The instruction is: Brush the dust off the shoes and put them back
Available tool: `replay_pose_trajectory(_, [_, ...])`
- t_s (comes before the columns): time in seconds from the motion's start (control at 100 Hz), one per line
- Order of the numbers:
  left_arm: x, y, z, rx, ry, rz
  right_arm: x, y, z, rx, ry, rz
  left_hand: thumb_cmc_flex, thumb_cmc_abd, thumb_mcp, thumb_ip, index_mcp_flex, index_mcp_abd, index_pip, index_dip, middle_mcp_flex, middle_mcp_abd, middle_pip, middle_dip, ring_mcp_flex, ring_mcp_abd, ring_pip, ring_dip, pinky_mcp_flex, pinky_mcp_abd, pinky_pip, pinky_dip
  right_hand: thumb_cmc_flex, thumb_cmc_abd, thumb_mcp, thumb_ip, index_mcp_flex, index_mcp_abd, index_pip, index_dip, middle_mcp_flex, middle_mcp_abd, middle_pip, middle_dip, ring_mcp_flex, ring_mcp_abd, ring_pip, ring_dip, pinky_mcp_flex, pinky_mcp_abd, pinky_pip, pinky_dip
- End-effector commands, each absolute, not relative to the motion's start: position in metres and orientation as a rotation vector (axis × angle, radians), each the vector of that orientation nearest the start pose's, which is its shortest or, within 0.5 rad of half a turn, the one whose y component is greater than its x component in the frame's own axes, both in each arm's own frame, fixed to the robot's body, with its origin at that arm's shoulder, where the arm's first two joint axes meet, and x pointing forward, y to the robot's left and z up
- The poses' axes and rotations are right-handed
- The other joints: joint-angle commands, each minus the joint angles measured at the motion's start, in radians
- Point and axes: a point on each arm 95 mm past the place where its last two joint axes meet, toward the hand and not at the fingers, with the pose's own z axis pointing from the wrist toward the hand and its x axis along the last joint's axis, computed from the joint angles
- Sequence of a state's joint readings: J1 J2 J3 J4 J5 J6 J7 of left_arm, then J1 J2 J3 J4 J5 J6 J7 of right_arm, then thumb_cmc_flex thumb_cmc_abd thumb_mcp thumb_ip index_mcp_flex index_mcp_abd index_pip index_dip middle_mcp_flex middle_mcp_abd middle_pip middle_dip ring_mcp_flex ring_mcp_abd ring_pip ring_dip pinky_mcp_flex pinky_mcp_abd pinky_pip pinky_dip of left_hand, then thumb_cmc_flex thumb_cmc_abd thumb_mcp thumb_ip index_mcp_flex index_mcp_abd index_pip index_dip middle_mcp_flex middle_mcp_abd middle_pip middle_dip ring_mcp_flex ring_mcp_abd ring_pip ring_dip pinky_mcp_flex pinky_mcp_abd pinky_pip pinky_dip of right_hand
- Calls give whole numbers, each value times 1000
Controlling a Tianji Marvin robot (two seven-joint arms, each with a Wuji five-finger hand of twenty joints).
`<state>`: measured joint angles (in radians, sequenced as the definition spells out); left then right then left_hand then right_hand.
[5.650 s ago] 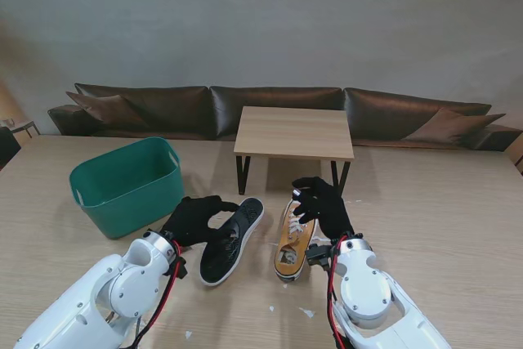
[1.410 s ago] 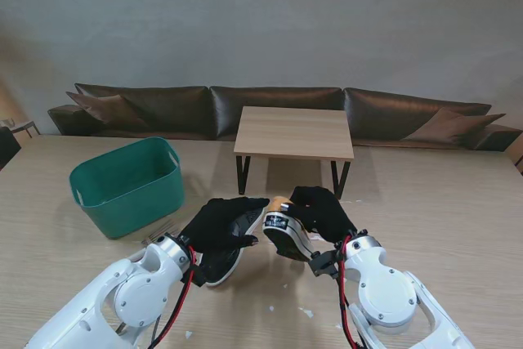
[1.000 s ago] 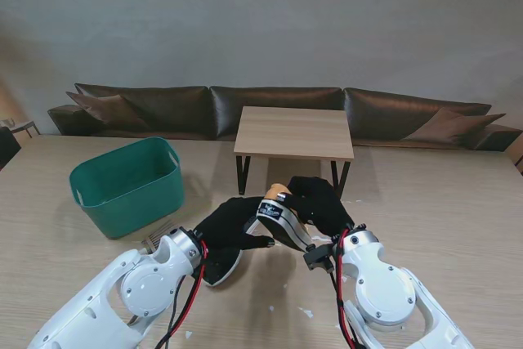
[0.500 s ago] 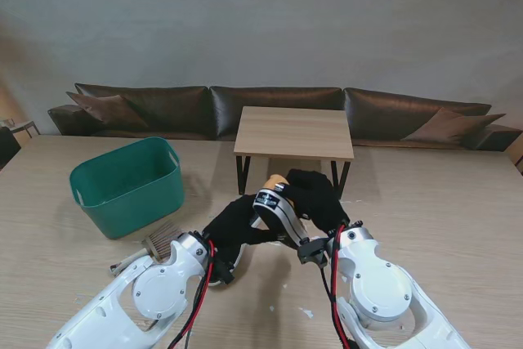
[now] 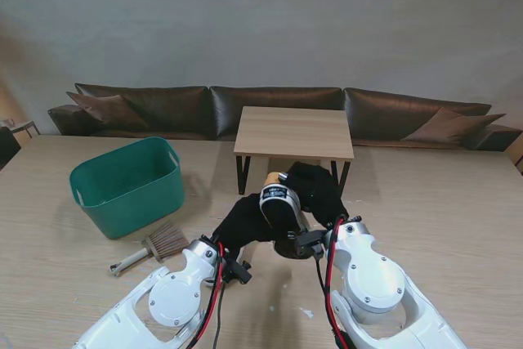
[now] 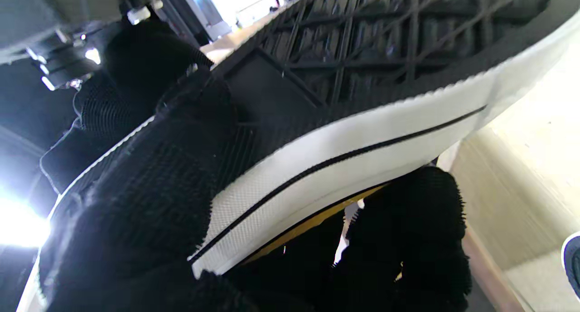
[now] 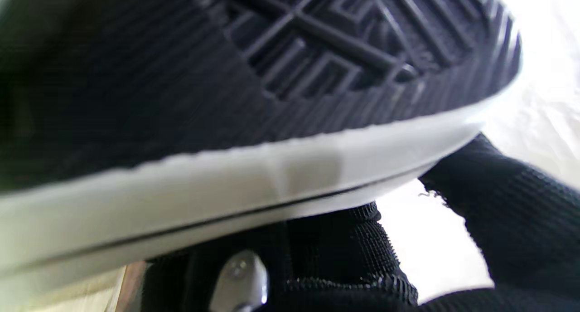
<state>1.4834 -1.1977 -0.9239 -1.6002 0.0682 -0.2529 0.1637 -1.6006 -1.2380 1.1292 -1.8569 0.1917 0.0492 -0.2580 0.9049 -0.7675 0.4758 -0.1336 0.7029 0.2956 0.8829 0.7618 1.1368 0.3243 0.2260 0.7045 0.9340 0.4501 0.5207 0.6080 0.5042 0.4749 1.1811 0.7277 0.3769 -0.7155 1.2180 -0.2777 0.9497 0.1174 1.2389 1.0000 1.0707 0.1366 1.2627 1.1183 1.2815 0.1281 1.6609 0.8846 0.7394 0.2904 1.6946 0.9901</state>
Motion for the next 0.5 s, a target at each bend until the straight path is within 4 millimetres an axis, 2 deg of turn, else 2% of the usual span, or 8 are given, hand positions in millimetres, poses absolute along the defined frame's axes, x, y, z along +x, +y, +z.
replay_pose_trajectory(0.0, [376, -137, -292, -1820, 936, -2546, 376, 88, -256, -2041, -337, -2189, 112, 106, 204, 3, 85, -90, 252, 42, 150, -80, 63, 60, 165, -93, 110, 1, 117, 1, 92, -49, 47, 6, -6, -8, -40, 28, 146, 53, -82, -36, -147, -94, 24, 52, -141, -59, -44, 0, -46, -3])
replay_pose_trajectory(0.03, [376, -136, -292, -1809, 929, -2539, 377, 87, -257, -2047, -332, -2190, 114, 89, 218, 2, 94, -94, 265, 39, 192, -96, 78, 64, 226, -111, 137, 6, 183, 0, 118, -62, 39, 16, -27, -17, -87, 27, 105, 14, -114, -24, -180, -117, 3, 70, -178, -73, -73, 4, -62, -1])
replay_pose_trajectory(0.11, [377, -134, -290, -1812, 909, -2526, 378, 84, -259, -2058, -329, -2202, 115, 68, 236, -3, 107, -90, 278, 7, 216, -91, 94, 62, 284, -113, 160, 11, 248, 9, 141, -108, 11, 75, -75, -12, -199, 21, -65, -155, -188, 7, -274, -202, -73, 103, -251, -77, -141, 16, -103, 5])
replay_pose_trajectory(0.16, [378, -133, -289, -1827, 894, -2521, 379, 81, -260, -2063, -324, -2206, 116, 61, 249, -3, 112, -83, 280, -4, 220, -84, 101, 66, 303, -109, 171, 19, 270, 14, 141, -116, -16, 110, -82, 33, -248, 22, -204, -261, -235, 22, -338, -274, -139, 130, -332, -84, -189, 28, -145, 2])
replay_pose_trajectory(0.18, [378, -132, -289, -1832, 888, -2518, 379, 80, -261, -2065, -322, -2207, 118, 60, 252, -4, 112, -79, 282, -7, 220, -81, 105, 71, 307, -106, 178, 26, 275, 17, 144, -118, -37, 132, -82, 98, -260, 26, -284, -272, -255, 26, -368, -314, -167, 143, -372, -87, -211, 35, -168, -1])
replay_pose_trajectory(0.21, [378, -130, -288, -1839, 880, -2513, 380, 79, -262, -2067, -322, -2210, 120, 59, 254, -4, 111, -77, 283, -11, 219, -77, 108, 75, 310, -104, 184, 31, 279, 18, 146, -120, -50, 147, -91, 128, -275, 23, -357, -282, -272, 32, -401, -351, -192, 152, -407, -91, -229, 41, -188, -5])
replay_pose_trajectory(0.33, [381, -123, -286, -1877, 850, -2495, 382, 71, -266, -2091, -352, -2240, 126, 59, 256, -4, 111, -69, 290, -24, 218, -66, 116, 84, 316, -96, 210, 55, 295, 21, 153, -124, -91, 175, -155, 135, -341, 2, -521, -353, -334, 36, -498, -463, -306, 177, -599, -149, -327, 70, -346, -66])
replay_pose_trajectory(0.49, [385, -112, -283, -1961, 878, -2449, 390, 57, -274, -2149, -454, -2283, 135, 71, 251, -2, 103, -60, 293, -26, 209, -59, 120, 92, 316, -97, 232, 73, 299, 30, 158, -124, -139, 195, -266, 135, -463, -29, -635, -437, -417, 16, -575, -542, -430, 176, -807, -222, -432, 78, -543, -156])
